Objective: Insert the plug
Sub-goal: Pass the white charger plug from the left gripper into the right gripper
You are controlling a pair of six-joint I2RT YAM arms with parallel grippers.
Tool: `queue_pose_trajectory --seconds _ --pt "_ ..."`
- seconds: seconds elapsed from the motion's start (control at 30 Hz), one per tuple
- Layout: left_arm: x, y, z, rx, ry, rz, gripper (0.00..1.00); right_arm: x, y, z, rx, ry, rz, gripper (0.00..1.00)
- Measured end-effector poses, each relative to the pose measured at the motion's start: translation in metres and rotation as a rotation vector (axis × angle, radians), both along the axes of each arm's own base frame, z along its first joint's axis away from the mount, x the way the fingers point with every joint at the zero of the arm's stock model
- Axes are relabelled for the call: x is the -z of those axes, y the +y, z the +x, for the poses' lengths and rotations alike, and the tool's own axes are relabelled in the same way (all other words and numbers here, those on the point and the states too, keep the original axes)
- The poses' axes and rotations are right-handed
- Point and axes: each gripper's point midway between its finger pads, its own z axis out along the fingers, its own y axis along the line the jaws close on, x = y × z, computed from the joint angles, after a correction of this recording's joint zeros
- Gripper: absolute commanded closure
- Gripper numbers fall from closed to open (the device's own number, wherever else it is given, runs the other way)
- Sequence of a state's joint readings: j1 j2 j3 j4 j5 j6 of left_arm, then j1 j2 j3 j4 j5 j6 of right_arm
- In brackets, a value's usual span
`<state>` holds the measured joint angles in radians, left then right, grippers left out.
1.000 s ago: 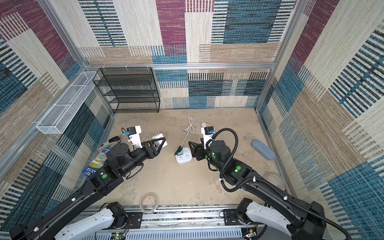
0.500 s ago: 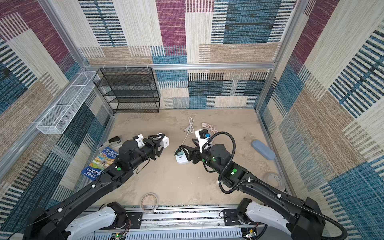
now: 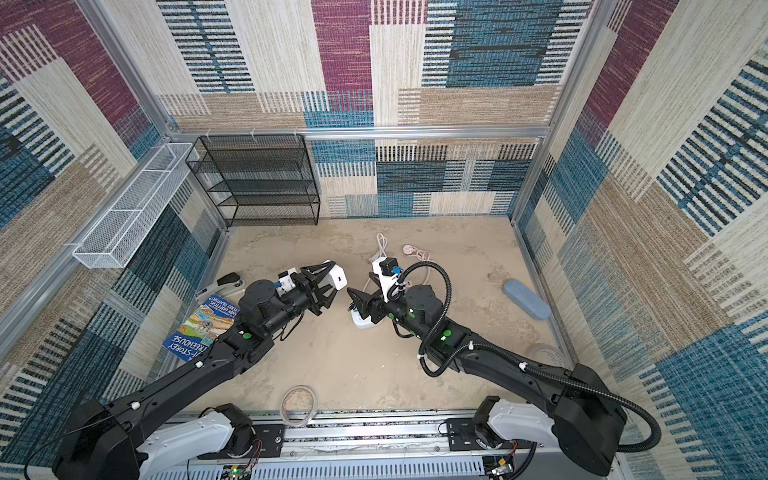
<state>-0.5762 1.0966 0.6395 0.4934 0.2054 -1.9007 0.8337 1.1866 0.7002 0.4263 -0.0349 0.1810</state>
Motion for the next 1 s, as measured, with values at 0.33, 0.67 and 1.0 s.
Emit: queue_pose_trajectory --seconds 0.33,0.67,1.0 --pt "-0.007 -0.002 0.000 0.011 -0.019 -0.054 1.00 -0.004 0.023 0.002 -0.040 -0.049 -0.015 0.26" --pt "-0.009 -0.005 -0.003 0.034 -0.027 -0.087 1.00 -0.010 0.045 0.018 -0.046 -0.065 -0.028 0.34" --pt "-0.001 -0.003 0.000 0.015 0.007 -0.112 1.00 -0.002 0.062 0.031 -0.054 -0.096 -0.107 1.00"
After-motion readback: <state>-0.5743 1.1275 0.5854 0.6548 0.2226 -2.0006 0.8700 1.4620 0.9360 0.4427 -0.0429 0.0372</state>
